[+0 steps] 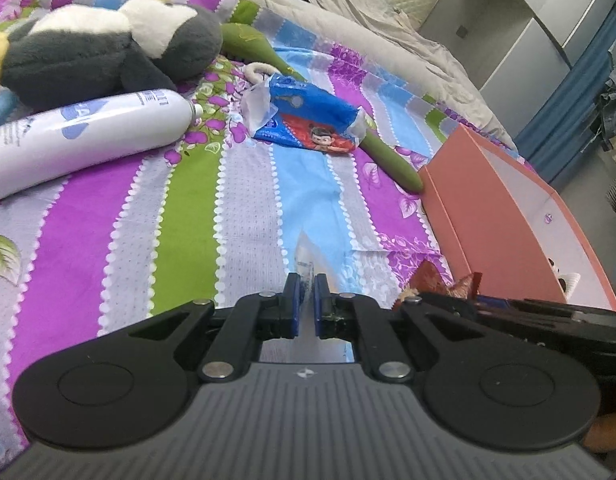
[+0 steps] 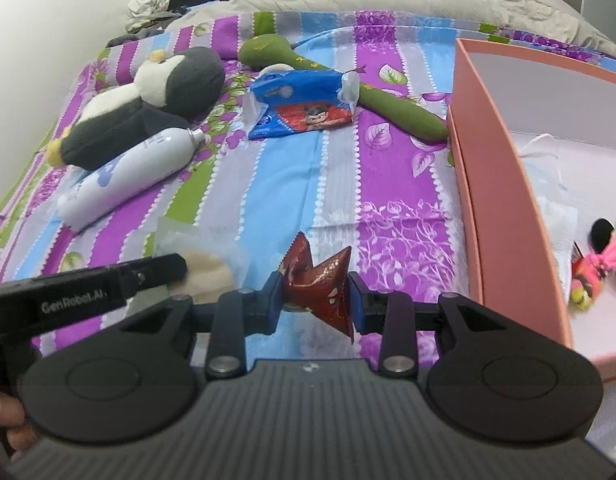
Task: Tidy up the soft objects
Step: 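Lift the red foil package with the right tool and carry it over the orange box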
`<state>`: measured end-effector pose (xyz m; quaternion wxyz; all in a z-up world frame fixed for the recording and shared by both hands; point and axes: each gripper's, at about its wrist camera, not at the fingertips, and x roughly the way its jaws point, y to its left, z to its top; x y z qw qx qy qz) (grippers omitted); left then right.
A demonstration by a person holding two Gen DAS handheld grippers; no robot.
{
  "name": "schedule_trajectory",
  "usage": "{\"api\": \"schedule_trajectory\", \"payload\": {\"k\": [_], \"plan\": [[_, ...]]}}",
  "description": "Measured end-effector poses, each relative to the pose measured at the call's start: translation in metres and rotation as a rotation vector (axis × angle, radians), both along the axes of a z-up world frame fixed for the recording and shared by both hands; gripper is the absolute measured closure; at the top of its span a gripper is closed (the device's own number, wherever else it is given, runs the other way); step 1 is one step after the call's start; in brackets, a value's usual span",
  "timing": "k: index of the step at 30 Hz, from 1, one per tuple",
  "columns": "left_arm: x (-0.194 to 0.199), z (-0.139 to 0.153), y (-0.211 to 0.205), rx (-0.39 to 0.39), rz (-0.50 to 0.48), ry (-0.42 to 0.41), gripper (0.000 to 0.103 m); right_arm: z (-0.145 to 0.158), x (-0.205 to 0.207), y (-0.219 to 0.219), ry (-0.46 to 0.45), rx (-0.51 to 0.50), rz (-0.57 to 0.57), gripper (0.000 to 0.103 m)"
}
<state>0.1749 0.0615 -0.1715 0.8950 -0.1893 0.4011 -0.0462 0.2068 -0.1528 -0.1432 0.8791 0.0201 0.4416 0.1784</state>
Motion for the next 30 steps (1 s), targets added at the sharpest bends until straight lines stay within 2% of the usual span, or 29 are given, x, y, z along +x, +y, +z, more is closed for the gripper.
{"api": "schedule_trajectory", "payload": {"k": [9,14,21,30], "plan": [[-0.018,0.029,-0.011,0.018,-0.013,-0.026,0.095,0.022,-0.019,-0.015,-0.041,0.025,-0.015,0.066],[-0.019,0.055,-0.018,0.036,-0.011,-0.057,0.095,0.041,-0.022,-0.019,-0.075,0.034,-0.013,0.066],[-0.011,0.101,-0.031,0.055,-0.023,-0.108,0.095,0.082,-0.015,-0.029,-0.142,0.045,-0.020,0.066],[0.015,0.165,-0.060,0.041,-0.053,-0.201,0.095,0.140,0.003,-0.058,-0.240,0.049,-0.032,0.066]]}}
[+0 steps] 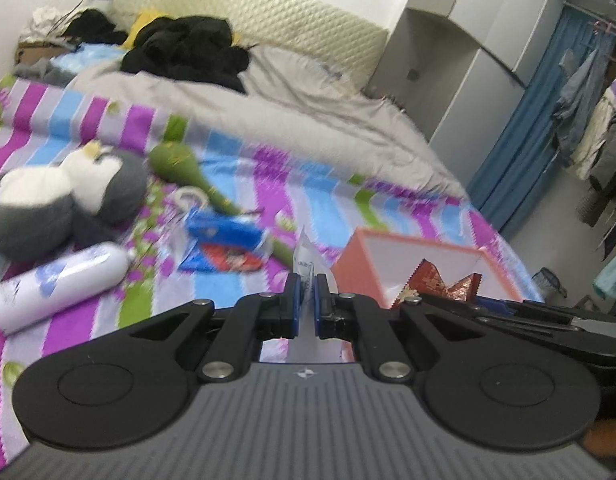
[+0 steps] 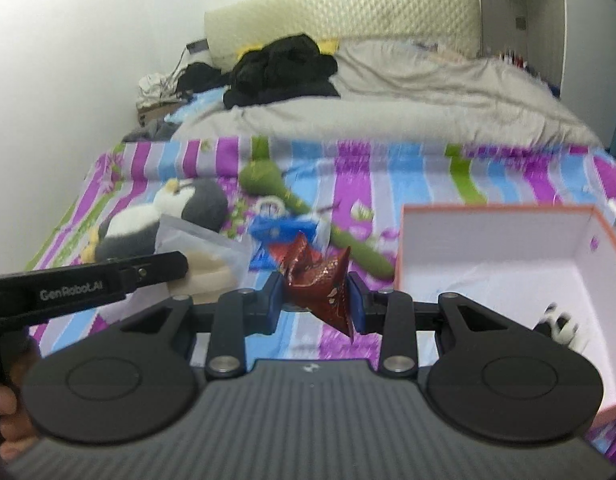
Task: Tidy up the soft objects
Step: 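Lift the red foil package with the right tool and carry it over the orange box, then open the right tool to drop the red package into the box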
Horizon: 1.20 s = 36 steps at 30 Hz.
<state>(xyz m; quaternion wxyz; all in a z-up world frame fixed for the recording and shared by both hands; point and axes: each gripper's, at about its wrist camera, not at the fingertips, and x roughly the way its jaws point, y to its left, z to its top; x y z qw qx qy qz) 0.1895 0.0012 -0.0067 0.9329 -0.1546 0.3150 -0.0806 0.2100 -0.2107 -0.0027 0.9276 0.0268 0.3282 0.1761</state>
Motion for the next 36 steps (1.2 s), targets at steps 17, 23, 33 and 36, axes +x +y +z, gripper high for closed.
{"api": "schedule_trajectory", "payload": {"k": [17,23,33,36], "plan": [[0.076,0.018,-0.135,0.001,-0.194,-0.013,0.095,0.009,0.042,-0.117,-0.012,0.000,-0.189,0.066],[0.105,-0.015,-0.187,0.021,-0.274,0.057,0.095,-0.030,0.056,-0.163,0.088,0.011,-0.270,0.066],[0.149,-0.078,-0.243,0.057,-0.352,0.206,0.095,-0.099,0.083,-0.215,0.288,-0.009,-0.356,0.066],[0.155,-0.092,-0.253,0.066,-0.372,0.242,0.095,-0.115,0.086,-0.225,0.333,0.003,-0.376,0.066]]}}
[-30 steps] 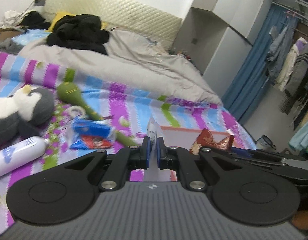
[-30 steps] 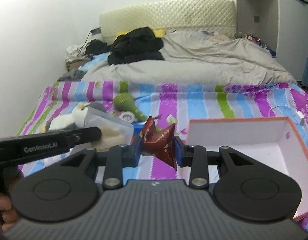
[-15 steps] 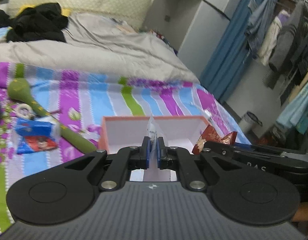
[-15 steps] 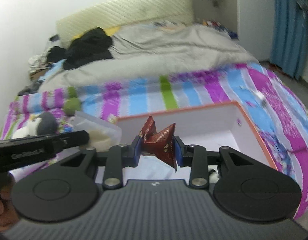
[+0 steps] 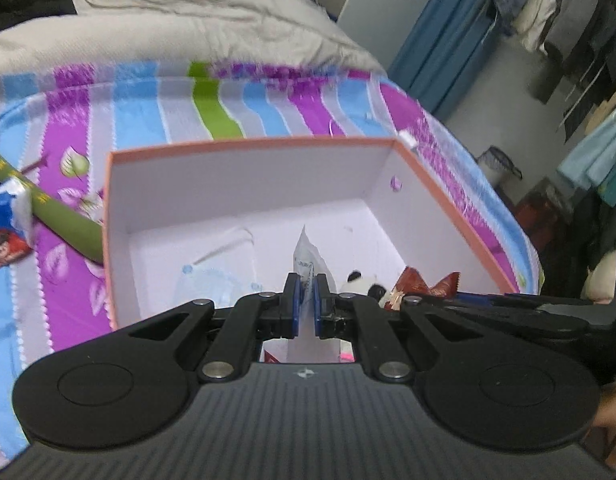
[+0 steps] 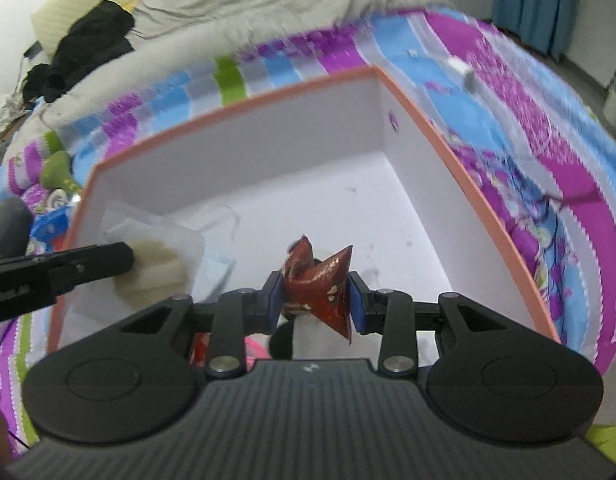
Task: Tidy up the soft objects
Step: 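Open the right tool to drop the red package into the box, then withdraw both open tools from the box back over the bed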
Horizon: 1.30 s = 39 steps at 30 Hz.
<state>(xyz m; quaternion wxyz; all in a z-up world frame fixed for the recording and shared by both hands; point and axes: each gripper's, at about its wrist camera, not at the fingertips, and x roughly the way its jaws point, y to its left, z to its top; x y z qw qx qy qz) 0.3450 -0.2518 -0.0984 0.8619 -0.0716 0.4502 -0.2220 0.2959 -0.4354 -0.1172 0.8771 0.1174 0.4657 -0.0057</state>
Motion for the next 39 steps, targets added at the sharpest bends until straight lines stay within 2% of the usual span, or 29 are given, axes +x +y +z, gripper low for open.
{"api": "schedule_trajectory", "payload": {"k": [4,7,9,11,21,31,39], "plan": [[0.002,-0.009,-0.008,0.012,-0.020,0.025,0.094,-0.008,0.000,-0.006,0.009,0.028,-0.010,0.065],[-0.001,-0.004,-0.009,-0.005,-0.031,0.014,0.091,-0.008,-0.002,-0.011,0.009,0.046,-0.012,0.064],[-0.003,0.002,-0.009,-0.005,-0.036,-0.003,0.077,-0.005,-0.001,-0.011,0.007,0.034,-0.016,0.057],[-0.006,0.010,-0.006,0.000,-0.023,-0.025,0.071,0.002,-0.004,-0.010,-0.007,0.028,-0.016,0.057],[-0.046,0.071,0.026,-0.010,0.029,-0.164,0.070,0.059,-0.032,0.008,-0.155,0.021,0.000,0.057],[-0.112,0.119,0.081,-0.006,0.092,-0.285,0.070,0.111,-0.079,0.057,-0.295,0.006,0.071,0.057],[-0.174,0.134,0.131,-0.011,0.162,-0.318,0.070,0.133,-0.131,0.100,-0.385,0.008,0.144,0.057]]}}
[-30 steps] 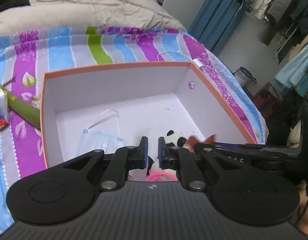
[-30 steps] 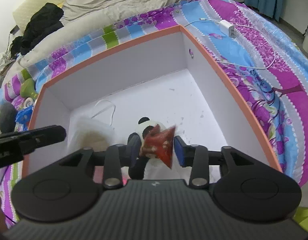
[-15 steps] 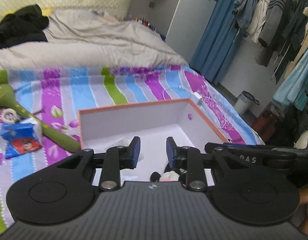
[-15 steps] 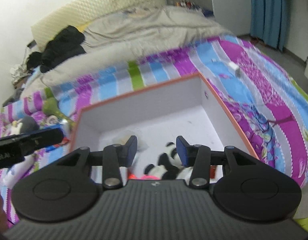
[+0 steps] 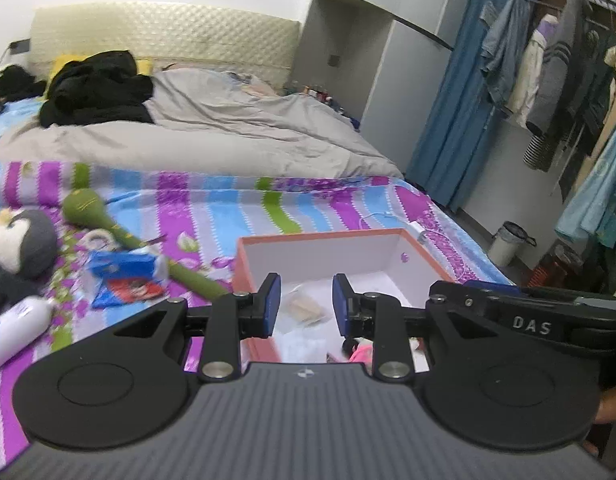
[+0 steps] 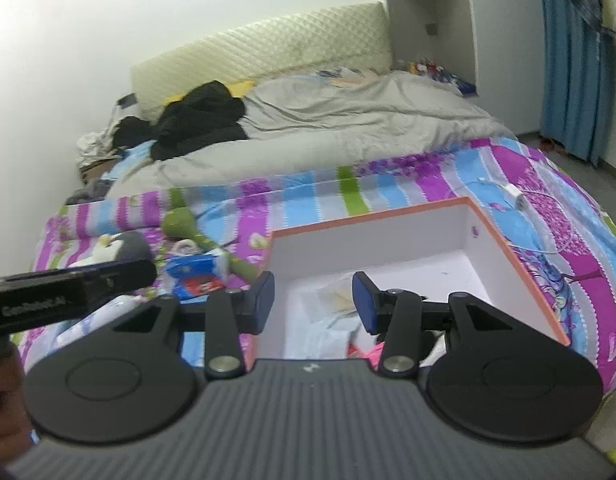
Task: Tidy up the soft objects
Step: 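Withdraw both open tools from the box back over the bed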
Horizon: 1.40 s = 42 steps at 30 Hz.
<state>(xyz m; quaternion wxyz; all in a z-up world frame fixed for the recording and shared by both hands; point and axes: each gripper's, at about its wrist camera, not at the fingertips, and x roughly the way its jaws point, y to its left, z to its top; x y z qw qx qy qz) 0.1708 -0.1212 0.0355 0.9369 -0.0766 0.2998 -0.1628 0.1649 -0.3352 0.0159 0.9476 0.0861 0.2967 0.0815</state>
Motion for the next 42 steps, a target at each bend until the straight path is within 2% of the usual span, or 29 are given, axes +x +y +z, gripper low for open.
{"api": "schedule_trajectory", "payload": {"k": [9,18,26,33,42], "plan": [[-0.063,0.002,0.051,0.005,0.059,-0.019,0.070,0.002,-0.050,0.044,-0.036,0.008,0.076,0.057],[-0.097,-0.021,0.096,-0.015,0.119,0.018,0.070,-0.023,-0.073,0.086,-0.004,0.030,0.128,0.057],[-0.111,-0.042,0.124,0.023,0.169,0.028,0.070,-0.046,-0.081,0.115,-0.011,0.055,0.157,0.057],[-0.127,-0.062,0.142,0.003,0.223,0.059,0.070,-0.060,-0.092,0.129,0.016,0.052,0.193,0.057],[-0.092,-0.094,0.165,-0.009,0.263,0.120,0.070,-0.082,-0.070,0.143,0.058,0.055,0.197,0.057]]}}
